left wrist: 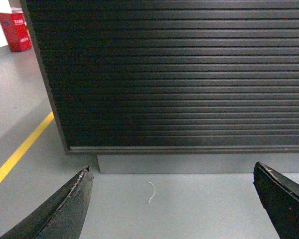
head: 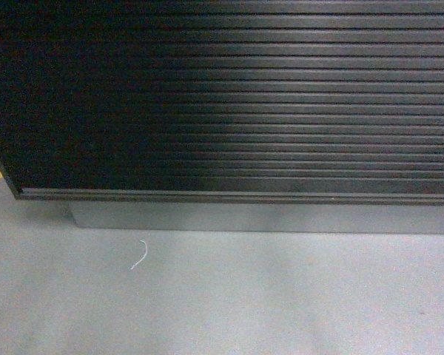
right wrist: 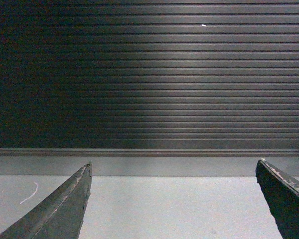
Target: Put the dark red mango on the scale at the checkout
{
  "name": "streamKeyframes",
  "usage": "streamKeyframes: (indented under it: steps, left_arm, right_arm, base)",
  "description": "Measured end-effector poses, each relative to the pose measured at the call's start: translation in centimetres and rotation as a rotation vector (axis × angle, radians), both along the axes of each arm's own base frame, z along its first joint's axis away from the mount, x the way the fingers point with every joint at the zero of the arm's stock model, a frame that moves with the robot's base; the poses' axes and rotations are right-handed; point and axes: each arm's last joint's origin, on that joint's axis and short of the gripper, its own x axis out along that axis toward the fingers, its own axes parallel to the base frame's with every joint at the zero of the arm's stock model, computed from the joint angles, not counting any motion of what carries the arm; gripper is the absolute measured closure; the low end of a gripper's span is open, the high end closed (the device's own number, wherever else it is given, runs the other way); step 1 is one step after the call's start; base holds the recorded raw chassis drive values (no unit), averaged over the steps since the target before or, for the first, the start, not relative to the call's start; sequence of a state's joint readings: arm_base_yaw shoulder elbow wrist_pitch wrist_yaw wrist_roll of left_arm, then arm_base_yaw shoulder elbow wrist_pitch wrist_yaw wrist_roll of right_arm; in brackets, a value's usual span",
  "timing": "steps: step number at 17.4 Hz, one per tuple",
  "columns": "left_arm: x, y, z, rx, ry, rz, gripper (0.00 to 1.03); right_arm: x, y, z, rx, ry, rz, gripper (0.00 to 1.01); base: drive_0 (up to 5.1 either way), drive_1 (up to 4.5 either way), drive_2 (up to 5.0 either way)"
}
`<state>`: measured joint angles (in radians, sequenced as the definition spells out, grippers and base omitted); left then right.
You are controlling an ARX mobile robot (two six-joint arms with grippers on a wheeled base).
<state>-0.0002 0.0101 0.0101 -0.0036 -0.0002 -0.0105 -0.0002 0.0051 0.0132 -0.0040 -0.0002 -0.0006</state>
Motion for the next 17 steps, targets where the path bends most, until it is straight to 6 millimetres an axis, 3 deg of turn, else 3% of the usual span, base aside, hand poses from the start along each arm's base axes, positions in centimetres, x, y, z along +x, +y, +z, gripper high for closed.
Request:
streamKeyframes:
  steps: [17]
  left_arm:
    - [0.00, 0.00, 0.00, 0.000, 0.000, 0.000, 0.05]
  right_arm:
    - [0.00, 0.00, 0.01, 0.000, -0.001, 0.000, 0.03]
  base:
    - [0.0, 2.46, -2.5]
